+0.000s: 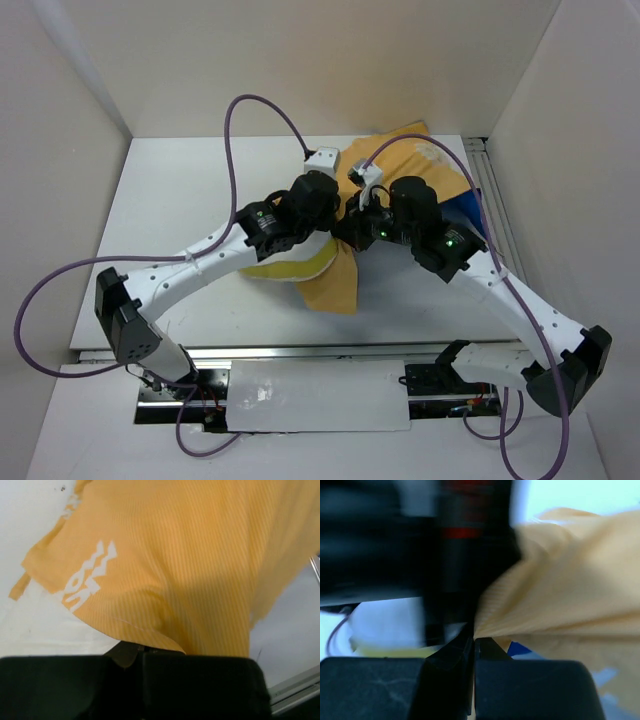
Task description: Put the pillow into the pillowcase
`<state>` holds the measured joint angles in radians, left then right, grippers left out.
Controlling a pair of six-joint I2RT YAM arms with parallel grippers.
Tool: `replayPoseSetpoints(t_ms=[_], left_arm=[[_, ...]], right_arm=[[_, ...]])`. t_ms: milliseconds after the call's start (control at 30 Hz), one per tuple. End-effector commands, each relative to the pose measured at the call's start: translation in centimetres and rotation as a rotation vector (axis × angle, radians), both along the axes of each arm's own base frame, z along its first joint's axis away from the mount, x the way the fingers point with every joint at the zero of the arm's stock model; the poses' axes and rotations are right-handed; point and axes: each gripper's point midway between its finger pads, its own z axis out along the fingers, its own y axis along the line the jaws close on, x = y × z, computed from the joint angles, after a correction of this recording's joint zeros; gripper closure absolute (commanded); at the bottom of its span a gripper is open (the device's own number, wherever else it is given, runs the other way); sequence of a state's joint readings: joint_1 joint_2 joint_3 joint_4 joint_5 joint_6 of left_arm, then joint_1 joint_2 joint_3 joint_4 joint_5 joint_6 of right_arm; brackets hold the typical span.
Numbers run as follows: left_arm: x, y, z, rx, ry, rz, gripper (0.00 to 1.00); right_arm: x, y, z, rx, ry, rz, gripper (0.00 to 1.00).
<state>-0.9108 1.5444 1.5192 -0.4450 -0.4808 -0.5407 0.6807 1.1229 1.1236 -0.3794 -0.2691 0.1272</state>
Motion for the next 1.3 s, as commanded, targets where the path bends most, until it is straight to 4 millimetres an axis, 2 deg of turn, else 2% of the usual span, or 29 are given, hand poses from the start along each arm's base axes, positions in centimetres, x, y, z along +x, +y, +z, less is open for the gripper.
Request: replayPoseSetpoints(t_ms=[0,67,100,200,300,400,433,467,500,533,567,600,633,700,733,800,867,967,1000,1033,1100,1133,1167,1200,1233,1267], left_arm=[[3.9,-1.5,3.9,-0.188,-0.084,0.122,1.00],[4.7,-0.7,3.7,-0.202,-0.088,0.193,1.00],[5.1,-0.7,2.3,-0.200,-0.069,0.233,1.00],[5.5,-0.7,0.5,-0.220,-0.035,0.268,1.00],[5.4,-1.9,-1.3,-0.223,0.004,0.232,1.00],[4.6,-2.3,-2.0,-0.224,0.027,0.170,0.98],[3.5,-2.7,-3.0,-0.191,0.047,0.117,0.91],[2.7,-2.6,-2.2,-0.196,0.044,0.075,0.80],[1.1,-3.0,-2.5,-0.187,0.066,0.035,0.63],[-0.2,-2.3,-4.4,-0.130,0.088,0.014,0.55],[-1.7,-1.9,-3.5,-0.137,0.073,-0.016,0.47],[-2.5,-1.0,-4.3,-0.122,0.093,-0.010,0.38],[-3.5,0.3,-6.7,-0.093,0.139,0.008,0.34],[-5.3,2.1,-8.3,-0.063,0.206,0.025,0.27],[-5.9,3.1,-8.3,-0.067,0.219,0.050,0.27],[-7.6,5.2,-10.6,-0.024,0.302,0.099,0.25],[-8.8,6.5,-12.0,0.007,0.346,0.124,0.23],[-10.3,8.6,-13.3,0.043,0.407,0.185,0.20],[-10.2,9.3,-13.4,0.057,0.403,0.222,0.19],[-10.2,10.0,-13.3,0.056,0.406,0.251,0.17],[-9.8,11.3,-13.3,0.051,0.409,0.312,0.12],[-8.9,12.9,-13.7,0.049,0.424,0.379,0.08],[-8.4,13.6,-13.7,0.037,0.434,0.405,0.06],[-7.9,14.4,-14.1,0.031,0.445,0.429,0.06],[-7.3,15.3,-14.4,0.018,0.456,0.464,0.06],[-5.9,17.0,-14.3,-0.006,0.458,0.520,0.05]], right_arm=[[-8.3,3.3,5.2,0.161,-0.013,0.472,1.00],[-9.6,3.1,7.6,0.210,-0.072,0.531,1.00],[-10.5,2.9,8.4,0.228,-0.086,0.566,1.00],[-11.5,2.2,10.9,0.266,-0.149,0.579,1.00],[-10.8,1.9,10.9,0.246,-0.136,0.524,1.00],[-8.7,1.6,8.9,0.191,-0.103,0.399,1.00],[-7.4,1.2,8.0,0.164,-0.089,0.312,0.73],[-7.0,1.0,7.1,0.143,-0.071,0.284,0.48],[-7.0,0.5,5.6,0.105,-0.026,0.261,0.31],[-6.9,0.3,5.1,0.085,-0.021,0.251,0.23],[-7.0,0.1,4.8,0.071,-0.013,0.253,0.13],[-7.5,-0.3,4.3,0.058,-0.007,0.256,0.06],[-7.1,-0.7,4.5,0.053,-0.023,0.222,0.02],[-6.8,-1.6,3.9,0.033,-0.027,0.175,0.00],[-6.7,-2.2,4.4,0.039,-0.057,0.142,0.00],[-5.5,-3.4,4.2,0.027,-0.098,0.045,0.00],[-3.5,-4.3,4.4,0.029,-0.139,-0.075,0.00],[-0.7,-5.4,3.5,0.003,-0.131,-0.238,0.00],[0.1,-5.4,3.1,-0.014,-0.129,-0.268,0.00],[1.3,-4.9,1.6,-0.060,-0.099,-0.287,0.00],[3.1,-4.7,0.0,-0.122,-0.076,-0.340,0.00],[4.6,-3.8,-1.5,-0.174,-0.052,-0.345,0.00],[5.4,-3.5,-2.1,-0.197,-0.042,-0.358,0.00],[6.7,-3.3,-1.5,-0.213,-0.059,-0.389,0.00],[7.6,-3.2,-2.1,-0.240,-0.055,-0.415,0.00],[9.4,-2.4,-3.6,-0.273,-0.048,-0.443,0.00]])
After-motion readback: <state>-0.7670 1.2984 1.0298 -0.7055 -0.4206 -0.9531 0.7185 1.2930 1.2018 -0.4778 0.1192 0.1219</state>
